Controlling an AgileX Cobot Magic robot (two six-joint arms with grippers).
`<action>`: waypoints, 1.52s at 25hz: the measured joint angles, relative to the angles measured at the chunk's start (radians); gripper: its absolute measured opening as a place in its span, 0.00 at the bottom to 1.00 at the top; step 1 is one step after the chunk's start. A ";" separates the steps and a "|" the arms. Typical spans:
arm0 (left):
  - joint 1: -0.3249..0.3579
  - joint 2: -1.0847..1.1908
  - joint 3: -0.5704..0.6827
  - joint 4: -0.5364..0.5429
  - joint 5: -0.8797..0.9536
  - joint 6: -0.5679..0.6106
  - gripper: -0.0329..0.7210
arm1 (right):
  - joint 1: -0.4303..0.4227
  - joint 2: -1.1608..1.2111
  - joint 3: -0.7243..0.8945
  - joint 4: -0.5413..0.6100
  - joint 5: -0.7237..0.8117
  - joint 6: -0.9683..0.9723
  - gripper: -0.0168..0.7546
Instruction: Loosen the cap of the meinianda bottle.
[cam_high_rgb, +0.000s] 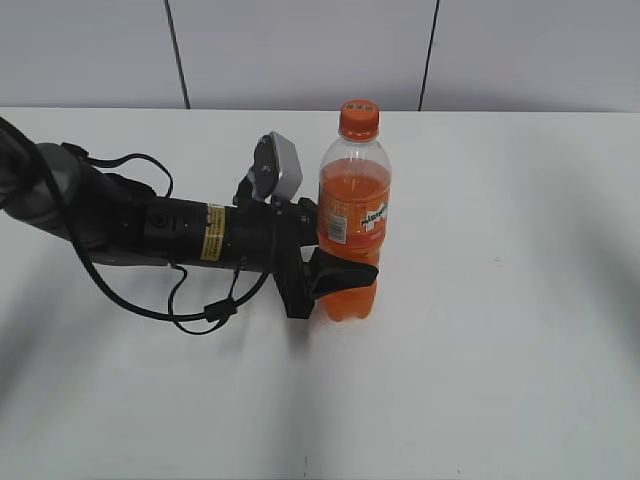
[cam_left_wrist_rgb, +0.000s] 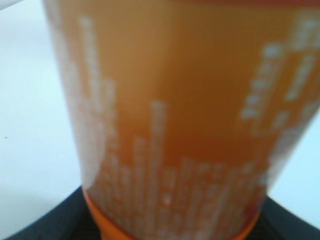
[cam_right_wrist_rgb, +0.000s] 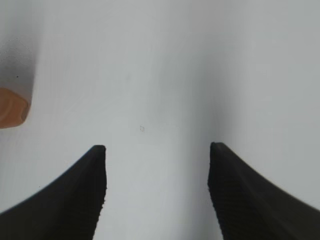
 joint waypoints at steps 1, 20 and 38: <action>0.000 0.000 0.000 0.000 -0.001 0.000 0.59 | 0.000 0.030 -0.023 0.000 0.000 0.000 0.64; 0.000 0.000 0.000 0.000 -0.003 0.000 0.59 | 0.000 0.428 -0.456 -0.034 0.113 0.075 0.64; 0.000 0.000 0.000 0.003 -0.003 0.000 0.59 | 0.201 0.430 -0.458 0.144 0.116 0.315 0.64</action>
